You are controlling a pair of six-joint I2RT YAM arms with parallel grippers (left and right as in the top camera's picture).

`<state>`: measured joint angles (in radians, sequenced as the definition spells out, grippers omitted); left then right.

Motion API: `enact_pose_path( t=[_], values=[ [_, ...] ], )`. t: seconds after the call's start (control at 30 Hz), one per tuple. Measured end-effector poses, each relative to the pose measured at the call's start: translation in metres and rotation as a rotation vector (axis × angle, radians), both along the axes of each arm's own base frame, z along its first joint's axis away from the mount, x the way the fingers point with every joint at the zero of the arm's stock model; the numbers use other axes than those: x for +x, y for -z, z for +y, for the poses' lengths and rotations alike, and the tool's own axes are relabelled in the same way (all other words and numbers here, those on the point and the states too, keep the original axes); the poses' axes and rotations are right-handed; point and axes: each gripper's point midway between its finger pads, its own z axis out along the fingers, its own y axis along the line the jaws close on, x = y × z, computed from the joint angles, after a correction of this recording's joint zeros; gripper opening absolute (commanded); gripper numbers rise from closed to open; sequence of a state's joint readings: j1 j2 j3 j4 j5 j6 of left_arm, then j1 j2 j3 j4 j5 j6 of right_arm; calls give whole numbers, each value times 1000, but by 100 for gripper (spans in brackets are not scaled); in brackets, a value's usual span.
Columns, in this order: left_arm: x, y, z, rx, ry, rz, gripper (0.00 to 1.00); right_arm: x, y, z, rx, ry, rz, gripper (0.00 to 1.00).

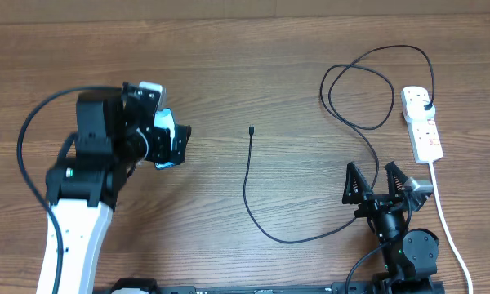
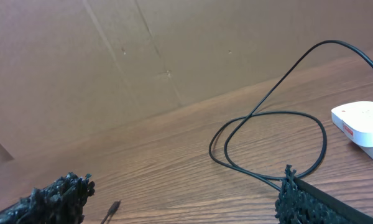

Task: Plug charger to phone and switch on socket
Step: 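Reach the left gripper forward over the Galaxy phone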

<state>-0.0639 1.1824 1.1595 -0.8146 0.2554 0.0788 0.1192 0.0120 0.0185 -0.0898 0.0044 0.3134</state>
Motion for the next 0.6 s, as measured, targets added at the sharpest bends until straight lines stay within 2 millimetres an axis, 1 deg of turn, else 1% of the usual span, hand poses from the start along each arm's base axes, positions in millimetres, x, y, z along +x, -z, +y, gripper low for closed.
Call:
enact_pose_path(
  t=[0.07, 0.27, 0.47, 0.6],
  values=[
    [1, 7, -1, -1, 1, 46, 100, 0, 0, 0, 0, 0, 0, 100],
    [-9, 40, -7, -23, 24, 207, 100, 0, 0, 0, 0, 0, 0, 100],
    [-6, 55, -12, -50, 37, 263, 100, 0, 0, 0, 0, 0, 0, 100],
    [3, 65, -9, -76, -41, 302, 100, 0, 0, 0, 0, 0, 0, 100]
  ],
)
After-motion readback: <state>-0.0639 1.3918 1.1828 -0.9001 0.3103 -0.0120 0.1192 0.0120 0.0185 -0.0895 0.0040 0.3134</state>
